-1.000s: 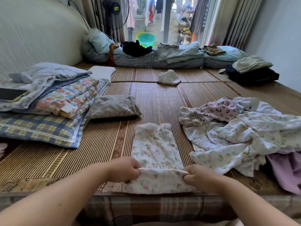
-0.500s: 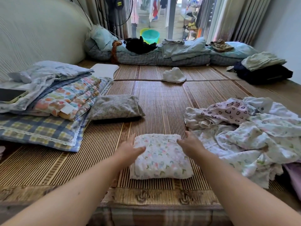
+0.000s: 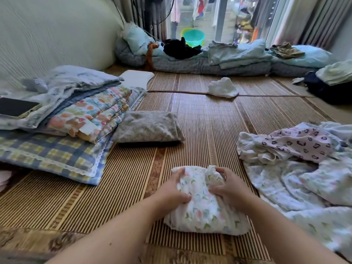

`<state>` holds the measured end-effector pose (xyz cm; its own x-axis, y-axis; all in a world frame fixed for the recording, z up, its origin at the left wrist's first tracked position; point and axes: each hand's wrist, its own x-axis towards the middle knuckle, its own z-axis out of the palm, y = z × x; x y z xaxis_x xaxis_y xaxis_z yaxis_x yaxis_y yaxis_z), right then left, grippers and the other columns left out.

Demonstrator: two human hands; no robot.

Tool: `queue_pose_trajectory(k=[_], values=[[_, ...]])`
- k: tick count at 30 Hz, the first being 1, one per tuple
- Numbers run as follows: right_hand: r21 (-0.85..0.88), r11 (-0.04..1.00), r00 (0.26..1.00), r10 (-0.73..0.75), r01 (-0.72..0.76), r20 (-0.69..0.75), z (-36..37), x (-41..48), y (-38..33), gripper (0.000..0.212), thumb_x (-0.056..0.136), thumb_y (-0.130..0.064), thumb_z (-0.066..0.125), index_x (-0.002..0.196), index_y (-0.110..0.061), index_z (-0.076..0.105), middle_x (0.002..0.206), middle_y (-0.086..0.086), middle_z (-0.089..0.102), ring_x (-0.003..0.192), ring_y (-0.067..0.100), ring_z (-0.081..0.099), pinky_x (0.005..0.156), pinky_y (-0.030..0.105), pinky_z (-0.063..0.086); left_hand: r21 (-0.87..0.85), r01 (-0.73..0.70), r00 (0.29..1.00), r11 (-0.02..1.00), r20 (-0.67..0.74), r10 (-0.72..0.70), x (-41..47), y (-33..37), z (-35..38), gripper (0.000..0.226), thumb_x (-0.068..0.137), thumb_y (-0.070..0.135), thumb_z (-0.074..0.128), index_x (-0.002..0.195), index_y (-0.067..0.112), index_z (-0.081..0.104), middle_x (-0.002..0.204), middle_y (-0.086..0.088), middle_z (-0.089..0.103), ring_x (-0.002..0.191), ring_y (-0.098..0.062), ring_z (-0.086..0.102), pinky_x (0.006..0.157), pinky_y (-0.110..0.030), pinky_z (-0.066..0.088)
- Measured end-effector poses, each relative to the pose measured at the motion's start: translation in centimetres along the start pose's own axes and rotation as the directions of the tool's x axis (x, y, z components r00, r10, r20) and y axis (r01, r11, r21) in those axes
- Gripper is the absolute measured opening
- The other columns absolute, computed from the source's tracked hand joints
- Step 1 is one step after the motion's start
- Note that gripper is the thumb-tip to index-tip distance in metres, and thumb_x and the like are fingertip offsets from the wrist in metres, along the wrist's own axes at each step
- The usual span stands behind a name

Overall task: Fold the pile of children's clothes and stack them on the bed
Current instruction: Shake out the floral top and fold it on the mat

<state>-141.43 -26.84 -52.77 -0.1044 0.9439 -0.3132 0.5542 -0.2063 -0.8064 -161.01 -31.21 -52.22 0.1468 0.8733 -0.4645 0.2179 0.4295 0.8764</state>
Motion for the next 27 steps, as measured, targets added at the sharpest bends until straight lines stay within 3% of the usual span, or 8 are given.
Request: queue_pose_trajectory(k=[4,7,12,15,18,20,23,27], values=[[0.251,0.962,0.993,-0.116,0.109,0.014,-0.9,1.0,-3.1,0.060,0.080,-0.006,0.072,0.131,-0.028,0.048,0.116,-0.003,0.060,0.090,0.018,0.069,0.069,0.031,0.060,-0.243,-0.126,0.992,0.962,-0.062,0.114,1.0,0.5,-2.1,0.072,0.081,-0.012,0.061,0.137,0.031,0.046,0.135,-0.007,0.047,0.096,-0.026,0.068,0.074,-0.037,0.060],[0.398,0.895,0.976,-0.220,0.201,0.000,-1.6,3.3,-7.4,0.053,0.080,-0.002,0.071,0.118,-0.033,0.051,0.116,0.005,0.059,0.090,0.025,0.069,0.068,0.034,0.060,-0.265,-0.294,0.952,0.918,-0.172,0.255,2.1,3.5,-5.8,0.067,0.080,-0.016,0.060,0.131,0.026,0.050,0.126,-0.003,0.056,0.095,-0.018,0.068,0.071,-0.030,0.059],[0.478,0.815,0.937,-0.344,0.328,-0.058,0.1,9.9,-15.0,0.050,0.080,0.004,0.067,0.109,-0.034,0.051,0.118,0.006,0.059,0.100,0.024,0.065,0.078,0.038,0.059,-0.050,-0.431,0.872,0.901,-0.281,0.402,5.0,10.0,-14.4,0.066,0.078,-0.017,0.060,0.130,0.022,0.051,0.118,-0.001,0.060,0.090,-0.011,0.066,0.068,-0.022,0.057],[0.466,0.798,0.920,-0.375,0.381,-0.110,1.9,13.3,-18.7,0.057,0.081,0.004,0.066,0.127,-0.026,0.048,0.113,-0.002,0.058,0.098,0.016,0.063,0.078,0.030,0.059,0.007,-0.425,0.863,0.905,-0.297,0.408,7.6,12.8,-19.2,0.066,0.072,-0.017,0.065,0.123,0.024,0.054,0.120,-0.010,0.061,0.102,-0.022,0.064,0.081,-0.030,0.058],[0.480,0.792,0.925,-0.341,0.377,-0.164,4.0,16.2,-20.3,0.061,0.080,-0.001,0.066,0.131,-0.026,0.047,0.119,0.000,0.058,0.105,0.019,0.062,0.089,0.043,0.055,0.186,-0.378,0.866,0.907,-0.276,0.418,10.2,14.9,-22.9,0.072,0.059,-0.008,0.072,0.119,0.029,0.057,0.126,-0.007,0.060,0.108,-0.025,0.062,0.091,-0.039,0.054],[0.510,0.776,0.928,-0.313,0.373,-0.203,5.5,17.3,-20.4,0.062,0.080,-0.005,0.065,0.134,-0.025,0.043,0.114,-0.005,0.057,0.104,0.019,0.062,0.091,0.046,0.054,0.329,-0.335,0.869,0.883,-0.255,0.425,11.8,16.2,-24.5,0.069,0.061,-0.007,0.068,0.116,0.034,0.060,0.125,-0.005,0.060,0.106,-0.026,0.062,0.084,-0.038,0.055],[0.591,0.750,0.954,-0.237,0.299,-0.182,8.2,17.3,-19.2,0.068,0.084,-0.003,0.062,0.139,-0.031,0.034,0.105,-0.011,0.053,0.096,0.014,0.059,0.087,0.047,0.056,0.626,-0.229,0.864,0.745,-0.223,0.452,14.2,18.7,-25.1,0.075,0.074,-0.015,0.053,0.133,0.031,0.050,0.120,-0.002,0.055,0.098,-0.021,0.057,0.068,-0.022,0.048],[0.528,0.845,0.991,-0.128,0.087,0.040,11.9,16.6,-16.6,0.070,0.076,-0.017,0.064,0.133,-0.041,0.030,0.125,0.003,0.051,0.105,0.023,0.060,0.081,0.044,0.057,0.904,-0.024,0.881,0.428,-0.183,0.436,17.8,20.1,-23.7,0.081,0.084,0.003,0.053,0.151,0.035,0.020,0.143,-0.005,0.045,0.120,-0.027,0.052,0.093,-0.026,0.044]])
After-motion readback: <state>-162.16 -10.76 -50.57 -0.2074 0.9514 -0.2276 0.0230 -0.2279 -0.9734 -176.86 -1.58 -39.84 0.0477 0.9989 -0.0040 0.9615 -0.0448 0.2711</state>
